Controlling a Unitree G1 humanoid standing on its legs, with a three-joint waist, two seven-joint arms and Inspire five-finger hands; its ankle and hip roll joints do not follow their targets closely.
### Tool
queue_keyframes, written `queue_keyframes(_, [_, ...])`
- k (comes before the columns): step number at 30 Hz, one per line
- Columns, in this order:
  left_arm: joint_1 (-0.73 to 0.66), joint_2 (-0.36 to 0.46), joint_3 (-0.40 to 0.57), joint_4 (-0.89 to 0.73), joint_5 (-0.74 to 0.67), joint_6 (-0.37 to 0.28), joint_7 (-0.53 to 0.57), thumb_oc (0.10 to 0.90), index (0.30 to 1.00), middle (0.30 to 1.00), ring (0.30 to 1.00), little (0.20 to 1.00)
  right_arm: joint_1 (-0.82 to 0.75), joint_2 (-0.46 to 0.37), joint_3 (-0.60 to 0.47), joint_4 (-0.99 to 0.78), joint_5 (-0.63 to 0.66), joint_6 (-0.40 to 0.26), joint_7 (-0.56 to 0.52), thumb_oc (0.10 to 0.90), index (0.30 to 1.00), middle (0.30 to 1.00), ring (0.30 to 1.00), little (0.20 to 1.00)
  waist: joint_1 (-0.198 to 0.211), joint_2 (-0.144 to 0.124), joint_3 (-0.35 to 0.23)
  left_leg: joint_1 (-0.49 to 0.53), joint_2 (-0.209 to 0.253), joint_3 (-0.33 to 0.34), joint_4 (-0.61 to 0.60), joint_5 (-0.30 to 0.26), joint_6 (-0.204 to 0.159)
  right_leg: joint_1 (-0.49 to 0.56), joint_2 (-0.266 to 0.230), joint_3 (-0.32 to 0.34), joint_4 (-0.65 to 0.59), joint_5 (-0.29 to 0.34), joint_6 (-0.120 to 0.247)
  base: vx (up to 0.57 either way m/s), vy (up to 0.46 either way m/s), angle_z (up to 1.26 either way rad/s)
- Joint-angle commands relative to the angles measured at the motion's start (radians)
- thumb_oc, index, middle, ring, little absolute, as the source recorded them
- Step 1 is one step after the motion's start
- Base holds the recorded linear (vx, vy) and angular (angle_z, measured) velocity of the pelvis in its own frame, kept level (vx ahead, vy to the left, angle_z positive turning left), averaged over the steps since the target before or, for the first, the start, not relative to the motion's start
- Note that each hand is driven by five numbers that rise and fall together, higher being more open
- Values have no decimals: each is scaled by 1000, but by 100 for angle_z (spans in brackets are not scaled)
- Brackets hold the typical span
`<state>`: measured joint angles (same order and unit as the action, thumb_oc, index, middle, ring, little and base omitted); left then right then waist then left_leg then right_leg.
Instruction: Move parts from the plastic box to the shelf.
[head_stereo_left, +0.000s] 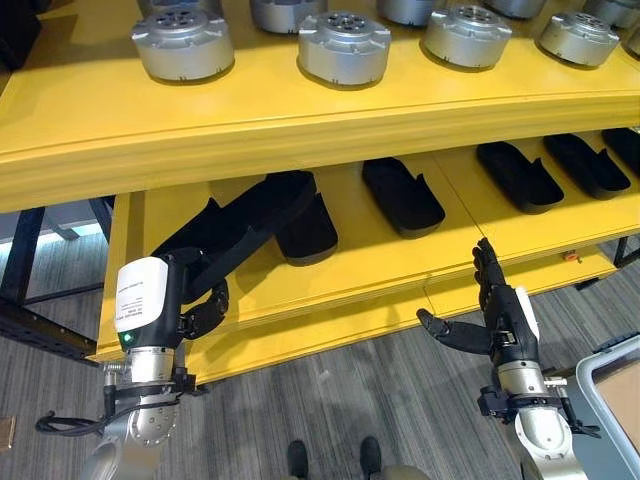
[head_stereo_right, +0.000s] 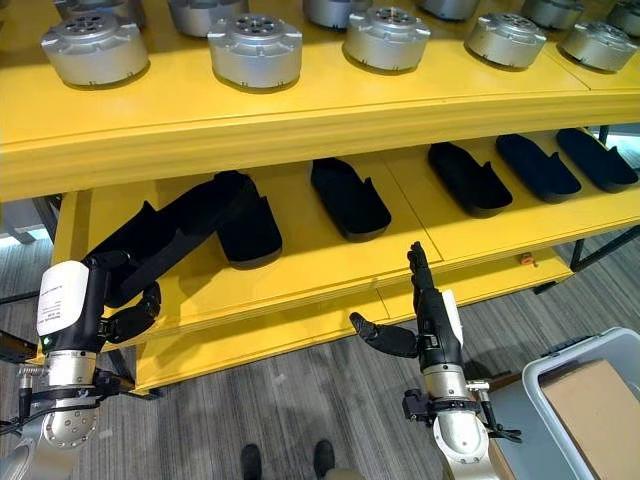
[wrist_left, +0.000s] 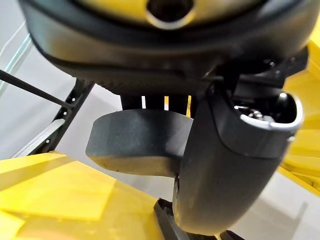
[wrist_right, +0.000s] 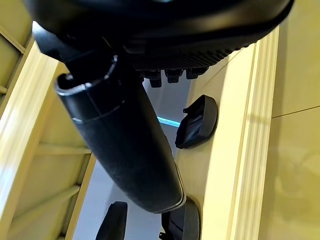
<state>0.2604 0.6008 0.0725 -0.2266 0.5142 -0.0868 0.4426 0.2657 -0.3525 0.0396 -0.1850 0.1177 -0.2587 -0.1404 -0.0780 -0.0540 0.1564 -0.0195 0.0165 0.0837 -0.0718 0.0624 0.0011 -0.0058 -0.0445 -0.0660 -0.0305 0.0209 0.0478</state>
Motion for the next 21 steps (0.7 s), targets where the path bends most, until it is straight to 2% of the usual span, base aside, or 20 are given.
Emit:
queue_keyframes(1, [-110,6,63,-105,-39,-71,52,400,300,300,300,300,-79,-62,-52,-97,-26,-103,-26,900,1000,1000,1000,1000,-17,-12,-52,-16,-12,11,217,-141,-20,-21,32,52,66,-49,18,-128,-126,22])
queue_keyframes(3, [-125,3,57,-102,-42,-73,55,400,300,300,300,300,-81,-76,-59,-101,-20,-113,-32,900,1000,1000,1000,1000,-17,-18,-27,-83,-11,-14,352,-138,-44,-22,32,43,81,-54,0,-118,-84,34])
queue_keyframes(5, [-125,-2,59,-98,-50,-74,64,400,300,300,300,300,-81,-78,-66,-96,-4,-117,-39,900,1000,1000,1000,1000,-19,-22,-18,-116,38,-40,387,-134,-51,-30,24,39,111,-64,-1,-42,6,34])
queue_keyframes(7, [-105,-8,67,-92,-61,-75,79,400,300,300,300,300,-79,-80,-61,-89,-5,-116,-46,900,1000,1000,1000,1000,-19,-25,-29,-106,108,-62,324,-124,-53,-40,9,47,136,-84,10,36,88,0])
queue_keyframes(10, [-81,-17,81,-89,-78,-67,111,400,300,300,300,300,-68,-84,-56,-81,-3,-120,-65,900,1000,1000,1000,1000,-20,-1,-29,-81,238,-100,165,-16,-79,-91,0,59,220,-133,19,32,154,-7])
queue_keyframes(12, [-86,-19,70,-86,-75,-59,113,400,300,300,300,300,-48,-89,-63,-79,1,-127,-73,900,1000,1000,1000,1000,-36,28,-26,-81,298,-58,84,58,-109,-115,-12,43,282,-167,28,44,195,-2])
queue_keyframes(13, [-88,-24,63,-85,-82,-63,106,400,300,300,300,300,-42,-84,-65,-77,8,-123,-69,900,1000,1000,1000,1000,-40,37,-29,-61,301,-51,75,42,-113,-127,-11,45,302,-179,28,127,292,10])
queue_keyframes(14, [-99,-22,46,-96,-75,-79,109,400,300,300,300,300,-35,-82,-64,-61,-3,-117,-75,900,1000,1000,1000,1000,-40,50,-33,-50,285,-64,76,19,-120,-121,-26,60,303,-179,41,143,270,0])
queue_keyframes(15, [-101,-19,40,-100,-73,-81,107,400,300,300,300,300,-37,-84,-64,-71,-19,-115,-77,900,1000,1000,1000,1000,-41,50,-34,-54,274,-64,91,6,-119,-117,-37,66,296,-175,45,155,281,2])
queue_keyframes(18, [-136,-2,29,-113,-74,-79,112,400,300,300,300,300,-36,-80,-64,-73,-55,-115,-88,900,1000,1000,1000,1000,-44,34,-24,-75,251,-44,153,-36,-115,-101,-69,73,288,-164,59,74,209,2])
queue_keyframes(19, [-157,6,23,-120,-71,-74,119,400,300,300,300,300,-32,-74,-62,-71,-62,-108,-88,900,1000,1000,1000,1000,-43,22,-17,-94,227,-32,220,-76,-114,-88,-95,74,275,-153,71,36,177,4])
queue_keyframes(21, [-168,3,22,-124,-74,-75,121,400,300,300,300,300,-35,-69,-62,-63,-57,-105,-88,900,1000,1000,1000,1000,-43,16,-17,-108,215,-27,257,-101,-111,-80,-109,73,267,-149,77,40,149,6])
